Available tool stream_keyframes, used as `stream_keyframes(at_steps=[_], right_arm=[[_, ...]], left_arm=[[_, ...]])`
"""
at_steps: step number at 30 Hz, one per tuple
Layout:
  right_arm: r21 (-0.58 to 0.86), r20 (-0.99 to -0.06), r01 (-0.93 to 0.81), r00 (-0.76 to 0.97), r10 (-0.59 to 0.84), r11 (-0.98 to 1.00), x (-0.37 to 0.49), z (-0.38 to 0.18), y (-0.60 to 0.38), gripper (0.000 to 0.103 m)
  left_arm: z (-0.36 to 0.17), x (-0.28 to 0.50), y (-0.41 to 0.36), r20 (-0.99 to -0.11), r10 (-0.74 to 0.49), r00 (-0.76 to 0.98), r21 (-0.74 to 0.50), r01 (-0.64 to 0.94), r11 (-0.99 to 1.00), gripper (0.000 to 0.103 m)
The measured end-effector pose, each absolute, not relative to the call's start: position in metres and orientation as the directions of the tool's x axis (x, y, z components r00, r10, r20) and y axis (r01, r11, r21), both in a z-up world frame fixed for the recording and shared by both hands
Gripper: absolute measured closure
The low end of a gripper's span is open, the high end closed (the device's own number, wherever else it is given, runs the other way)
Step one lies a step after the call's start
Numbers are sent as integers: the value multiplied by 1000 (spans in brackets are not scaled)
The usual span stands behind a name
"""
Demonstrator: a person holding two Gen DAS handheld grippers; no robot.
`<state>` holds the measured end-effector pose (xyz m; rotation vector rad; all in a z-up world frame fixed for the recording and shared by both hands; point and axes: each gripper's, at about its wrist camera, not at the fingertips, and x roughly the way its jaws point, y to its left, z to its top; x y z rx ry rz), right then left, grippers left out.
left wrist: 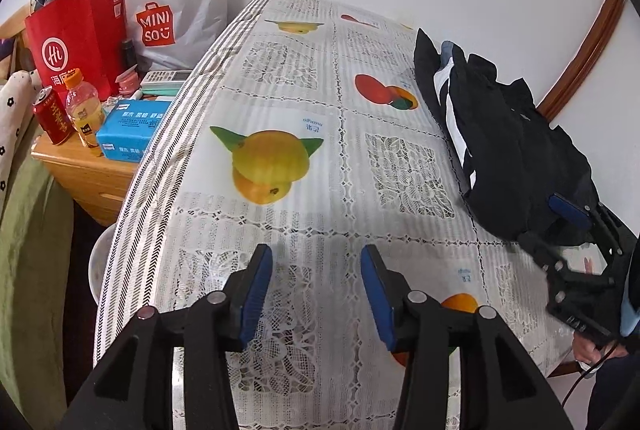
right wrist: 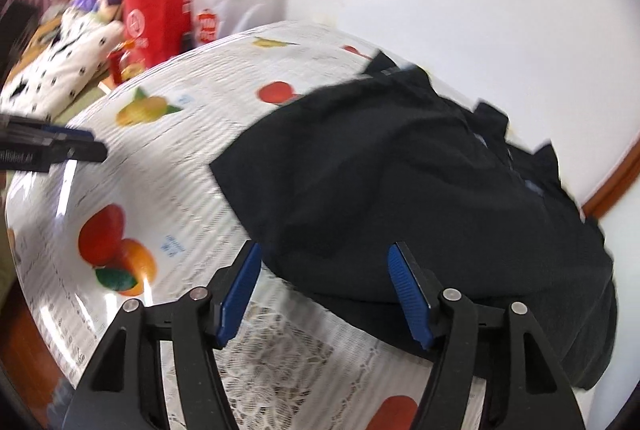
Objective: Fold large clothes
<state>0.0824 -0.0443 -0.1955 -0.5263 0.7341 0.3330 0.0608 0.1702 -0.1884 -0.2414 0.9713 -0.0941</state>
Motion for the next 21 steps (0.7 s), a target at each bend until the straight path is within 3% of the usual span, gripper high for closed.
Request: stream_keyframes(at_steps=[6,14,17,19,21], right_arm=[[-451,-691,-457,723,25,767,98,-223,-17,33],[-413,-693,-430,721,29,803,129,-227,-5,33],[-402,-706,-419,708,16,814,142,-227,-3,57],[-400,-719,-407,695,-5,821,153,-227,-2,79],[-370,-728,-421,685,22,828,160,-222,0,84]], left_arm=[[-188,60,169,-803,-195,563,-248,-19,969,57],[-188,62,173,-802,-217,556,-263,-2,965,57],[-188,64,171,-801,-223,555,-264,7,965,57],[-188,66,170,-801,-228,553,-267,10,964,57],[-188,68,169,-800,-231,554,-268,16,963,57]])
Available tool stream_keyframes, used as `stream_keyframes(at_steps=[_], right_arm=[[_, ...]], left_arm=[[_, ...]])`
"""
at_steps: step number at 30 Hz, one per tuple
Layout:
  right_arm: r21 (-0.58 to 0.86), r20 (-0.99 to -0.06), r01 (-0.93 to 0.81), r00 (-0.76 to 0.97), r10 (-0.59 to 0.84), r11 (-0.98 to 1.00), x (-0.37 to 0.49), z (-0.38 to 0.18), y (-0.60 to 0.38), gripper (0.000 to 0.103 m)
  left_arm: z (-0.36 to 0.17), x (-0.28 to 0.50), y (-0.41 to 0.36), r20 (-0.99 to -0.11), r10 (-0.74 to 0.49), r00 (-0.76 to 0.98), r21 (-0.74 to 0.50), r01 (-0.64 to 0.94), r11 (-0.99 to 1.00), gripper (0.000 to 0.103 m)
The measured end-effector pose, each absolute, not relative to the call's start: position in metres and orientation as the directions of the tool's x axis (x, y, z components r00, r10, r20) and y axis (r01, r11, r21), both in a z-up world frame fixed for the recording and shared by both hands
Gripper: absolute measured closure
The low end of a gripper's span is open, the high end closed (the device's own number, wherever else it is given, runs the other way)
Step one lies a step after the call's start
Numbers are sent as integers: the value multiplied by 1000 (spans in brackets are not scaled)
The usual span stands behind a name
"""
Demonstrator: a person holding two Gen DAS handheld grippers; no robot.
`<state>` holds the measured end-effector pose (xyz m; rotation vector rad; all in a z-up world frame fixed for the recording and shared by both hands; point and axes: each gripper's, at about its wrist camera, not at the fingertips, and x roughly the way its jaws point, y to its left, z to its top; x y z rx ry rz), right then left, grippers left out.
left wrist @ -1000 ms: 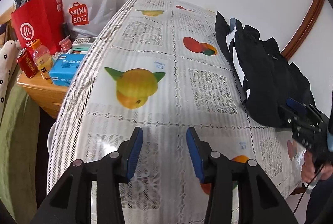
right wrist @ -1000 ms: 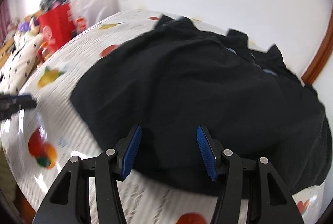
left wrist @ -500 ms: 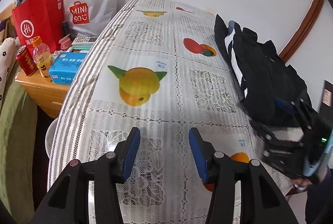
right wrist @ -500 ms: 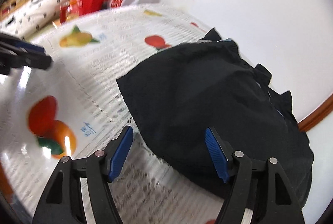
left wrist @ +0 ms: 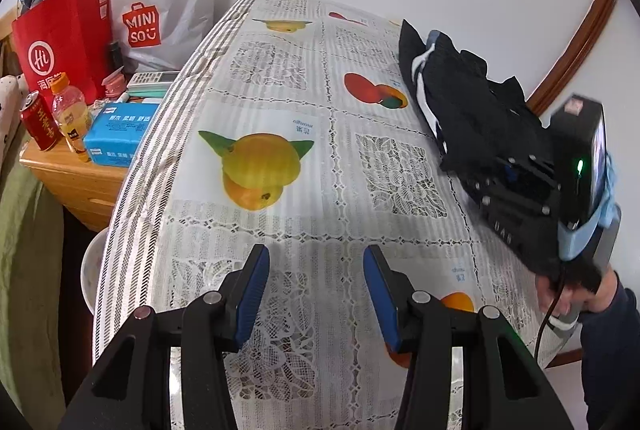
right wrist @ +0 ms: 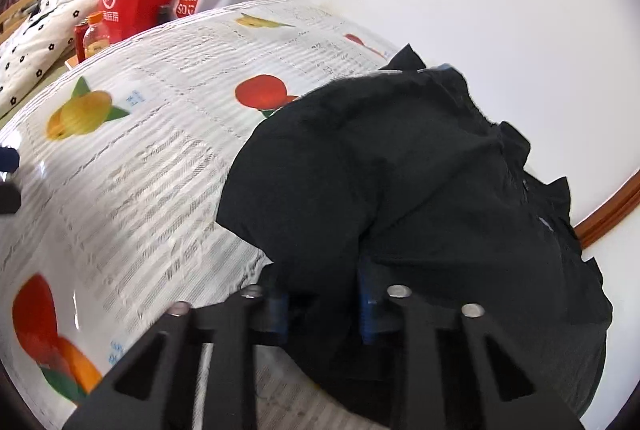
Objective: Fold large clothes
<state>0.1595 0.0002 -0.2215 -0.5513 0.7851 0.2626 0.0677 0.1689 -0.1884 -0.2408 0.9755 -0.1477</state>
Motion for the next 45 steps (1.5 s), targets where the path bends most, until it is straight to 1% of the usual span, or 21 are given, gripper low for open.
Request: stream_keyframes(at_steps=[1,4,6,10,13,15,18,23,26,28,30,32,34,38,43,45], right_arm=[[-340,-730,-427,681,51,838,162,-215,1,87],[-215,-725,-444,669,163,870,169,-188,-2,90],[-142,-689,-446,686,235,884,168,-164,-10,90],[60,-555,-412,743,373,909,161,-110,-60,91],[180,-478,-352,785,394,919,155,-88,-115,91],[235,-433,-296,821,372,926,151,-83,-158,91],[317,-407,-212,850,335,924,143,-88,-212,91],[374,-431,-126,854,292,919,129,-113,-273,91],[420,-452,-75,847,280,904,124,-132,-301,91],[441,-460,-62,841,285,895,126,-142,-310,91],[447,-456,-73,839,297,892,123,-145,-312,91],[434,-457,-84,837,300,897,120,-142,-310,91],[423,-450,-110,836,314,899,117,-138,-304,91],[402,-453,-141,828,330,905,116,-133,-295,91],[370,-460,-173,820,342,913,114,-130,-291,91],[378,-461,-173,817,346,910,114,-130,-293,91]], left_arm=[[-188,68,167,-799,-235,554,-269,20,963,57],[-186,70,163,-794,-244,556,-275,30,961,57],[-183,71,158,-791,-249,558,-272,42,961,57],[-174,73,143,-779,-257,572,-262,75,962,57],[-166,74,129,-764,-277,583,-261,114,959,57],[-161,76,117,-753,-295,589,-265,139,954,57],[-153,78,92,-732,-338,591,-280,192,941,57],[-143,76,37,-696,-434,572,-292,327,899,56],[-142,76,-5,-676,-525,517,-338,416,844,52],[-142,77,-29,-670,-562,485,-360,450,817,51],[-142,77,-56,-670,-580,464,-351,491,798,50],[-142,74,-80,-669,-588,454,-327,531,782,47],[-145,72,-99,-663,-607,437,-324,563,760,41],[-155,75,-118,-643,-650,404,-378,571,729,38],[-167,84,-131,-635,-672,381,-440,537,720,38],[-170,88,-136,-639,-669,380,-447,524,725,37]])
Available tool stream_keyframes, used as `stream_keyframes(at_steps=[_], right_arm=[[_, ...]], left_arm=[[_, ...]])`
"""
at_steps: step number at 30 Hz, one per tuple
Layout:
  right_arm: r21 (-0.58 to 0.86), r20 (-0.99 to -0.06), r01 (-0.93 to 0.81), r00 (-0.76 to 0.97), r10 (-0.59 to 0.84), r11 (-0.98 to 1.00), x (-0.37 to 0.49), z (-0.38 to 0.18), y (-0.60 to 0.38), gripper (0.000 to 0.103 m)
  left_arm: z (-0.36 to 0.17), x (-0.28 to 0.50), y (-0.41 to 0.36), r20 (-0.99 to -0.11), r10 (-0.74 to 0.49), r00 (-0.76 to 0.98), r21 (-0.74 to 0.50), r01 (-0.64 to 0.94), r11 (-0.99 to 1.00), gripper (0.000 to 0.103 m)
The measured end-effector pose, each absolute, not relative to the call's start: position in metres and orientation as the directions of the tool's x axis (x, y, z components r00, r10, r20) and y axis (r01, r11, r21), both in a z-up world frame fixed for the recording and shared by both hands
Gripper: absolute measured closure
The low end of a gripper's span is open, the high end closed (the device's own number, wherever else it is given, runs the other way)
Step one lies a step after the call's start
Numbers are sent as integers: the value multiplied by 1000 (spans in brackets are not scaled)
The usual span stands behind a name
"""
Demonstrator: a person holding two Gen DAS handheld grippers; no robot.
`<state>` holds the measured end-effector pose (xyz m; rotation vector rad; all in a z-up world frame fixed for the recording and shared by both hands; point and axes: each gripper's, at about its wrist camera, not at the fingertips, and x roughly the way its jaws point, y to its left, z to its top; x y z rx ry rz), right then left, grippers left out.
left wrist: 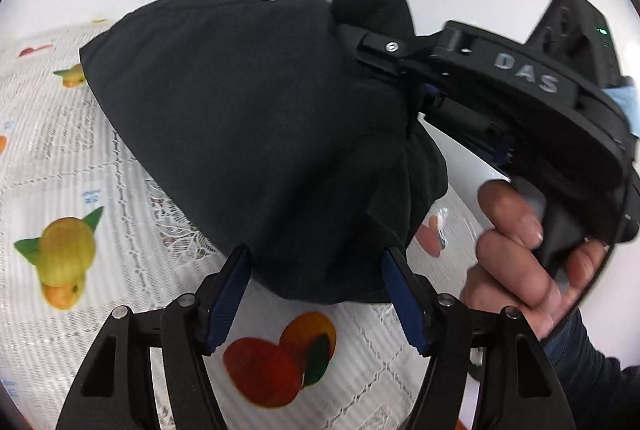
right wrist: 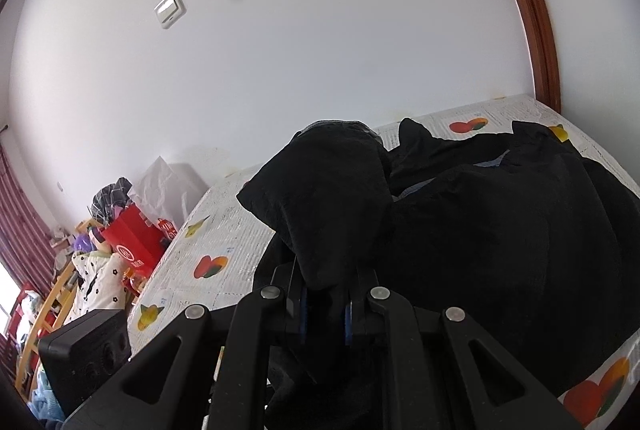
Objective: Fold large clothes
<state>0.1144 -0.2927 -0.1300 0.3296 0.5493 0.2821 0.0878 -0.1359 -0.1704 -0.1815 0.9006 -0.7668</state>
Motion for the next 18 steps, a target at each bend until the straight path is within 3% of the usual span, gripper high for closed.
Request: stream_keyframes(at_steps=[10,18], right_arm=[[423,-421,-220,812,405,879,112,-126,-295,91],[448,-388,-315,775,500,836,107,-121,-289,91]], left_arm=[[-168,79,-146,-645,-657,389,-458,491,741,34],[-169,73,-133,-600,-688,407,-469,518,715,24]])
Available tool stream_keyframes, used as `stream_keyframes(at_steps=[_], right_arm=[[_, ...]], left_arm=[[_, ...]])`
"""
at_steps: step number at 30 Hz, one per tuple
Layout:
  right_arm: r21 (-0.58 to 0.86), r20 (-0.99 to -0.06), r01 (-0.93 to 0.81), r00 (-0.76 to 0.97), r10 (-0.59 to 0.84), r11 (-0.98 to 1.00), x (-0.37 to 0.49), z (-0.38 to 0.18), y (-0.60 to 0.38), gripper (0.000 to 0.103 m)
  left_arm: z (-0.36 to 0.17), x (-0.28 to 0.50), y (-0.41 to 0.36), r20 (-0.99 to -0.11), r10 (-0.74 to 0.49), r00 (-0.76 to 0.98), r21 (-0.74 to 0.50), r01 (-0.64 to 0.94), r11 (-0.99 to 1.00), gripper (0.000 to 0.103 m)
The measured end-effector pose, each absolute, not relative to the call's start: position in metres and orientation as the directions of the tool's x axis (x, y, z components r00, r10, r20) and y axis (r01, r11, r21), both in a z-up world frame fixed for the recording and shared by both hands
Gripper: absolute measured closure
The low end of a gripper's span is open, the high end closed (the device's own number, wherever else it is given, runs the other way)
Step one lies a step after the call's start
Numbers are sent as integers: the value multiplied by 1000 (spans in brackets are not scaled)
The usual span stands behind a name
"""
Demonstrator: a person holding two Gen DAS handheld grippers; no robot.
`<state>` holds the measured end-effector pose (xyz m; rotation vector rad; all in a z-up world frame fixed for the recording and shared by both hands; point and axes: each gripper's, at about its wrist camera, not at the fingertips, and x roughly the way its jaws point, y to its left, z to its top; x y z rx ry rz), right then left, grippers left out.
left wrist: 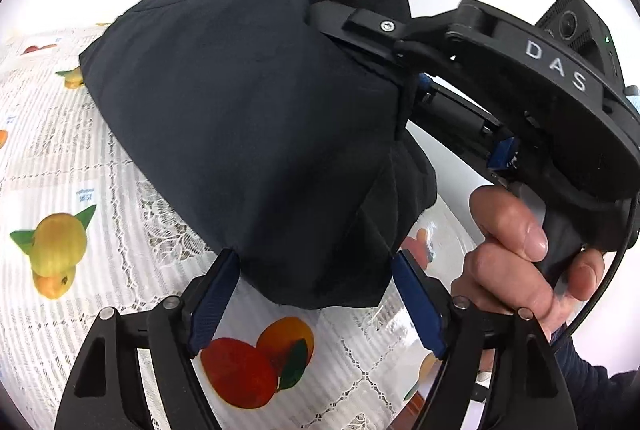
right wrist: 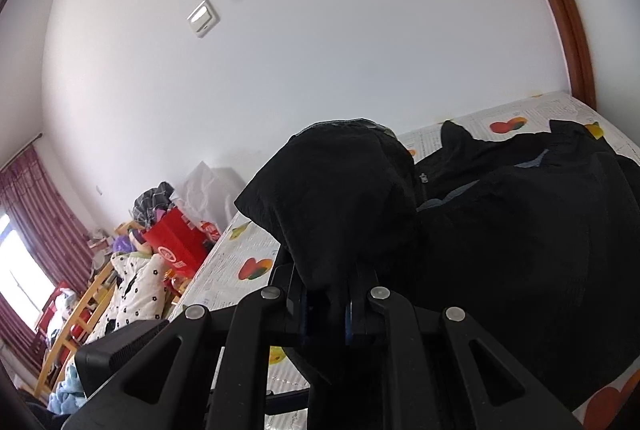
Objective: Fold large clothes
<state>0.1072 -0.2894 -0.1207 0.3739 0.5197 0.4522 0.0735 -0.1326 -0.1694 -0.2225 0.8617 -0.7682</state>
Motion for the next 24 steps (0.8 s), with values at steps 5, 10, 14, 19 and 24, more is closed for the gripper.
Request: stream_keyframes(at_steps=[5,10,14,19,24], right_arm=[[461,-392,-317,765,511,829,106,-123,-296,91],[467,-400,-308,762,509,829,107,-124,-302,91],[461,-401,-303,768,500,834,107,-122,-307,91],[479,-305,-302,823,479,824,90,-120,-314,92],[528,-284,-228,861,423,818,73,-146,-333,93]], left_arm=[[-177,80,-141,-619,-665,417,-473,478,740,23],[-192,92,-153,-675,-613,410,-450,429,783,29],[-199,97,-153,-679,-599,425,-435,426,794,52],[-183,100,-135,-650,-556,518,-355,440,825,80],[-168,107,-111,-632,-488,602,-257,432,865,84]])
